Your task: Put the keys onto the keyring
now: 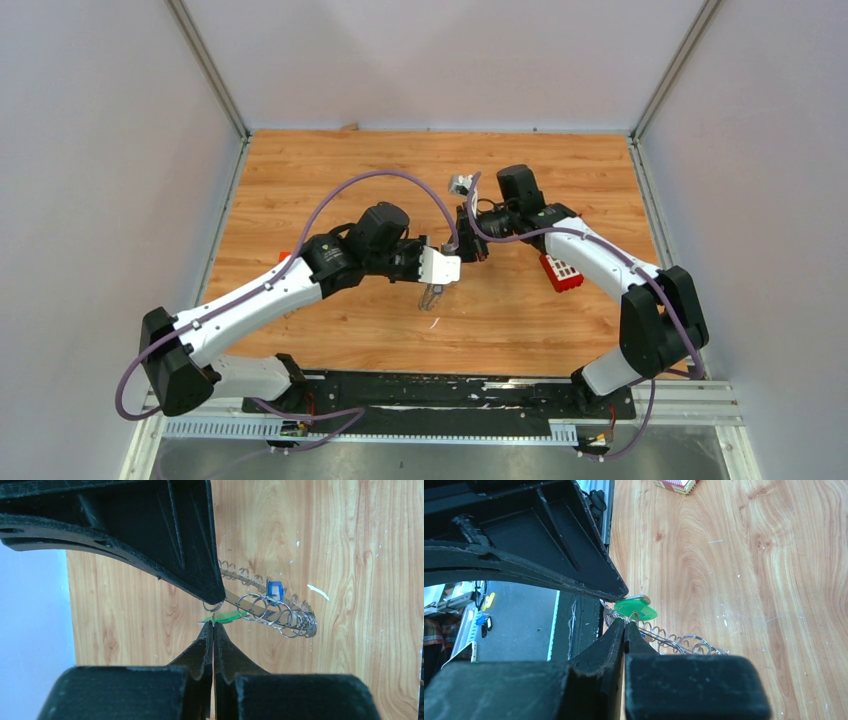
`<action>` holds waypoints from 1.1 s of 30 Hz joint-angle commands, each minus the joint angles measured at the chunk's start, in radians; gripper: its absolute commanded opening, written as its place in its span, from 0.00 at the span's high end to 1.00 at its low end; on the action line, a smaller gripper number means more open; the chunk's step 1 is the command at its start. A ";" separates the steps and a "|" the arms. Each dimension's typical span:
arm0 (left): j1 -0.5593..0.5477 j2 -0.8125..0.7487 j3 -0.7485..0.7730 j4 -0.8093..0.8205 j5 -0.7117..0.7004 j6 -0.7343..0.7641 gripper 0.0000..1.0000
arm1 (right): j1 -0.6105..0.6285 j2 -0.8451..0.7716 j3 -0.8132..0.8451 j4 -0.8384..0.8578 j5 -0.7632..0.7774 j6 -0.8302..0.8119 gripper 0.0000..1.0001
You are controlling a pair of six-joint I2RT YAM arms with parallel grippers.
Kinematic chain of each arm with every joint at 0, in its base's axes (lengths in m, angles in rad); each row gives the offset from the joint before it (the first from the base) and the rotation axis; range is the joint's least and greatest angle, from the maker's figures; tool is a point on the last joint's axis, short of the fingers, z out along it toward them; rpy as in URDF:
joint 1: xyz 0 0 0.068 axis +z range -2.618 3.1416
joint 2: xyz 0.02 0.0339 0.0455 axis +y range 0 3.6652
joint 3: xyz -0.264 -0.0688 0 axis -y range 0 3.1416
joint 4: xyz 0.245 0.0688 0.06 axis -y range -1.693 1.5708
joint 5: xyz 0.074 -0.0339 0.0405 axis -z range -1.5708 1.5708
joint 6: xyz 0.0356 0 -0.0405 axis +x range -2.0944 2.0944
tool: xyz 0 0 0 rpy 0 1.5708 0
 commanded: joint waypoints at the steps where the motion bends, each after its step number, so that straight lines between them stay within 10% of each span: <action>1: 0.002 0.010 0.028 -0.002 0.024 0.012 1.00 | 0.010 -0.036 0.042 0.010 -0.058 -0.050 1.00; 33: 0.002 0.019 0.021 -0.029 0.039 0.083 1.00 | 0.020 -0.045 0.045 0.007 -0.074 -0.052 1.00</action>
